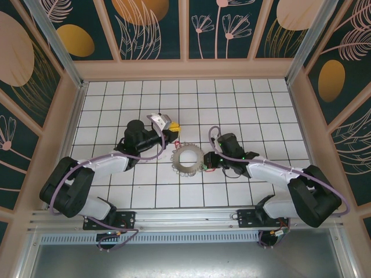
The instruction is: Put the keys on the keyring
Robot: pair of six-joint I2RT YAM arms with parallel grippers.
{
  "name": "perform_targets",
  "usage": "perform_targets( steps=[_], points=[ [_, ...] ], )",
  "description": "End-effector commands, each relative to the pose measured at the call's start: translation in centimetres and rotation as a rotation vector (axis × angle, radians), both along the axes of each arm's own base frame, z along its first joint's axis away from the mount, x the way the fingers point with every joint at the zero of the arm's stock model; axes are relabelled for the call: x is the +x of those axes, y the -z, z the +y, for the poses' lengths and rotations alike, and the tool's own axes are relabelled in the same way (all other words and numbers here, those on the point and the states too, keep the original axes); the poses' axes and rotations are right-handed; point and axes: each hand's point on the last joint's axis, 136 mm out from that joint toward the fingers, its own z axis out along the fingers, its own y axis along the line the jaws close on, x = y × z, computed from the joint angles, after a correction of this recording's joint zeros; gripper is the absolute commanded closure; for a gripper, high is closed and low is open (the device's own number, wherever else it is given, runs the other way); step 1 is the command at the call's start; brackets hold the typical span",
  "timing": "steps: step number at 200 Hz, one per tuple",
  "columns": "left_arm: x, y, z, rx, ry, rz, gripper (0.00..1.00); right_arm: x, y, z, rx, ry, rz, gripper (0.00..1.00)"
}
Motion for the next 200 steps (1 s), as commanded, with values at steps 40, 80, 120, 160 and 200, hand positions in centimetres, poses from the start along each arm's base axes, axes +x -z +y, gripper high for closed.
perform_targets(
  steps=[40, 80, 120, 160, 200],
  points=[
    [3.1, -0.9, 6.4, -0.255, -0.480, 0.240, 0.68, -2.0, 2.1, -2.6, -0.079, 0.151, 0.083, 0.82],
    [1.9, 1.1, 9.3, -0.319, -0.606, 0.377, 0.27, 0.9, -0.3, -4.7, 0.012, 0.209, 0.020, 0.61],
    [-0.6, 4.4, 8.1, -0.286, -0.523, 0.578, 0.05, 3.1, -3.1, -3.3, 0.111, 0.092, -0.040, 0.57],
    [-3.2, 7.9, 6.1, -0.245, -0.410, 0.799, 0.07, 3.7, -1.0, -1.7, 0.096, 0.000, 0.045, 0.59],
    [-4.4, 10.2, 4.5, -0.192, -0.323, 0.927, 0.13, 3.7, 0.6, -0.6, 0.100, -0.046, 0.098, 0.59]
  ],
)
